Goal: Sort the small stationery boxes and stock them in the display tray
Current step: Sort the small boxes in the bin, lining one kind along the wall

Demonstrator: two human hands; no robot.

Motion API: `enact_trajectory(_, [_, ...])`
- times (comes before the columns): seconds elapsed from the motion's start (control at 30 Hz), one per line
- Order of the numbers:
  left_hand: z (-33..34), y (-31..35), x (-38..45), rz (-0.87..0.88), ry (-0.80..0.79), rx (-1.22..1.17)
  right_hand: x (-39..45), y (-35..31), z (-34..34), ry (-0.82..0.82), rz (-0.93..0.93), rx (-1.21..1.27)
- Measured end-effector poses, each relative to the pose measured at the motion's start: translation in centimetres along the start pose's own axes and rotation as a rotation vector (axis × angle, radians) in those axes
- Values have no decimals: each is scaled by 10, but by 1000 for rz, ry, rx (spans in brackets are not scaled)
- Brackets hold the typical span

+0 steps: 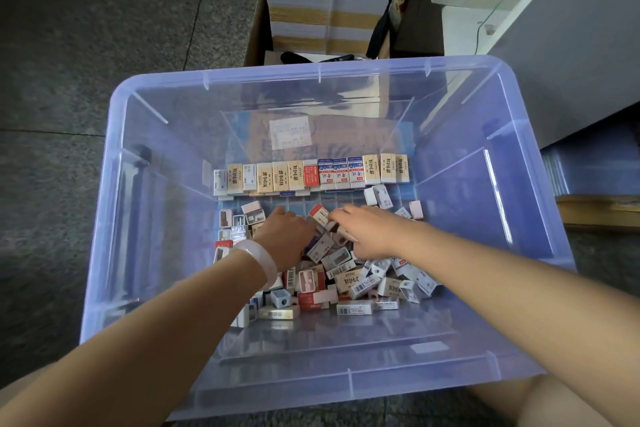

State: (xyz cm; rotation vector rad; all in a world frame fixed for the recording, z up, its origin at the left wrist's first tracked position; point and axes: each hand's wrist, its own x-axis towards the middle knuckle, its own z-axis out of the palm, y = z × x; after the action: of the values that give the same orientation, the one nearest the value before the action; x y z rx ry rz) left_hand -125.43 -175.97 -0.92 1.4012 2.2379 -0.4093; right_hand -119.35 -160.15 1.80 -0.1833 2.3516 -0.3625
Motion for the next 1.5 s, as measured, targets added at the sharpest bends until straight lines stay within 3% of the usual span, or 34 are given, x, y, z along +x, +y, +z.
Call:
enact_trajectory(0.17, [-2,0,-1,-57,-41,-107,-4,10,-10,123,159,114])
enact_trajectory(0.4, [-20,-20,-5,-180,-15,-560,-6,13,-7,100,150,-159])
enact_trajectory(0.57, [-32,-8,13,-112,25,-517,7,2,0,116,261,-181])
enact_trajectory(0.77, [-27,6,28,-57,-55,-453,14,4,-3,87,310,-81])
enact_trajectory(1.1, [-22,3,22,-47,-65,-484,8,12,-14,204,190,304])
enact_trajectory(1.2, [-19,-6,17,-93,-121,-514,9,8,-19,156,147,365])
enact_trajectory(1.37, [-13,-29,3,-103,-88,-599,2,-5,-18,-118,1,147])
enact_trajectory(1.5, [-11,-37,-6,-102,-93,-649,-5,-18,-9,-110,-85,-97])
